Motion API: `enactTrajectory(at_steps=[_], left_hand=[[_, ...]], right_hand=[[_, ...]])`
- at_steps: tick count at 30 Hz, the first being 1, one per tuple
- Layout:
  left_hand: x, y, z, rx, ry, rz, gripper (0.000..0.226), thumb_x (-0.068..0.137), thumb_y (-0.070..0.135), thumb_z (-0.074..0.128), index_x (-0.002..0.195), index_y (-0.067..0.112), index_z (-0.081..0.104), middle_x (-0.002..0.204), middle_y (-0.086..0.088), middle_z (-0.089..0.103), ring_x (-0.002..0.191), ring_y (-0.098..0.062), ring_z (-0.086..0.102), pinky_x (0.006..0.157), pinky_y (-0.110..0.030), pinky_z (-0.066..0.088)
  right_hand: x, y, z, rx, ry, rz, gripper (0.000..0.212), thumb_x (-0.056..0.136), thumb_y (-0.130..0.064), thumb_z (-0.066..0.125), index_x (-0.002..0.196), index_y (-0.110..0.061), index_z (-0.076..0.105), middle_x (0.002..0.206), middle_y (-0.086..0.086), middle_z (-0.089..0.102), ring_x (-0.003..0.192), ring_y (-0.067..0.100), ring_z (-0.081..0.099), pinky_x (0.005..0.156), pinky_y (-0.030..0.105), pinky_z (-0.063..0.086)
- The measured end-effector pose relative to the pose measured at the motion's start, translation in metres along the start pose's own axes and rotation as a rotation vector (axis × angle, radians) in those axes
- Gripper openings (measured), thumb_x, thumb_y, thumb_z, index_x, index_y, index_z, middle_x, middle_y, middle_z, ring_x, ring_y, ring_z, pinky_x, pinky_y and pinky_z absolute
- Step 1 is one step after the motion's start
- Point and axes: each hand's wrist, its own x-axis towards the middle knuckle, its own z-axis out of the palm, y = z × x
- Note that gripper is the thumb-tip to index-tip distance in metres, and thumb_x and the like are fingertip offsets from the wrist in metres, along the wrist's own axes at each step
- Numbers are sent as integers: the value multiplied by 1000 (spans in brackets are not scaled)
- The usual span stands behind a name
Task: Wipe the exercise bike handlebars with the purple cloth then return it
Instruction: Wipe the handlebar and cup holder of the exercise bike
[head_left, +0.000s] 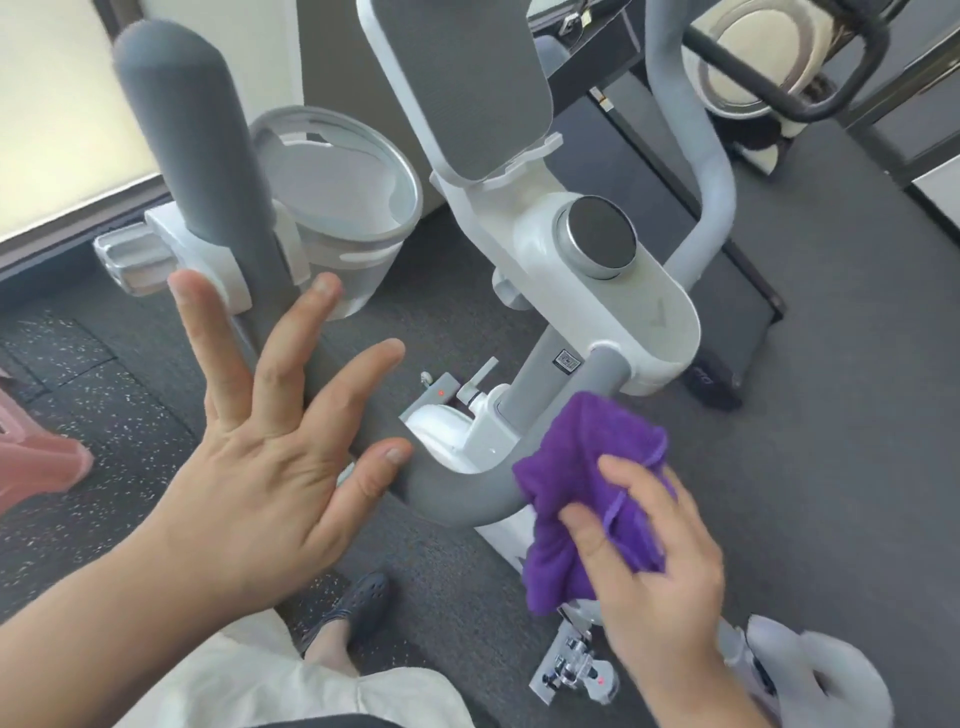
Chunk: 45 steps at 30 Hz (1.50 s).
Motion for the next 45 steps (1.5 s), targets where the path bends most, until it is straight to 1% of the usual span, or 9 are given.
enactTrajectory(at_steps=[4,11,19,24,28,36,39,42,45], left_hand=[[0,2,-3,24,-42,-37,65,99,60,25,147,18,39,163,-9,2,141,-71,4,111,-81,8],[-2,7,-7,-74,-65,-73,53,94,65,27,143,43,25,162,17,-13,148,-60,7,111,-76,24],[-2,11,-9,-51,-107,-141,68,91,61,29,150,27,33,161,18,-18,146,-62,4,117,-73,17],[0,18,-14,-40,-146,-163,73,89,62,26,153,26,31,158,22,-21,151,-54,-6,120,-69,13],[0,20,-16,-21,-167,-190,72,89,63,25,152,29,29,160,20,-22,150,-54,-10,120,-69,10],[0,22,-17,15,-167,-168,65,94,57,27,152,29,29,161,17,-20,150,-51,-17,121,-67,3],[-1,21,-18,18,-180,-178,66,94,60,26,153,29,28,164,13,-17,150,-50,-17,122,-65,1],[-3,20,-19,31,-171,-174,68,94,62,25,152,28,32,166,8,-10,151,-50,-15,122,-65,1],[-4,16,-21,97,-155,-142,64,95,62,28,151,31,36,166,7,-2,151,-49,-16,121,-66,4]], right_hand=[[9,5,7,67,16,22,35,82,-36,74,115,-27,66,124,-14,55,112,-10,57,97,10,39],[57,16,15,213,136,213,36,84,-34,74,117,-42,63,116,-3,64,110,-1,60,97,18,43],[-28,-7,37,357,112,127,42,84,-48,75,120,-47,54,113,-2,56,107,12,59,96,22,42],[12,12,34,401,180,185,46,82,-32,76,118,-53,56,119,6,61,113,12,60,101,27,44],[43,29,28,440,257,292,43,82,-35,76,114,-57,58,126,-6,64,119,8,60,101,20,44],[-2,4,36,495,259,334,43,81,-36,77,113,-55,57,117,-19,67,112,6,63,98,20,46],[-34,-24,42,413,187,213,40,81,-34,78,116,-38,60,116,0,62,112,12,61,98,29,47],[-46,-46,46,304,71,-5,41,82,-33,79,117,-21,62,113,2,58,113,-2,56,97,17,43],[-18,-47,33,228,19,93,41,82,-37,76,120,-29,63,112,-9,57,109,-6,55,95,11,40]])
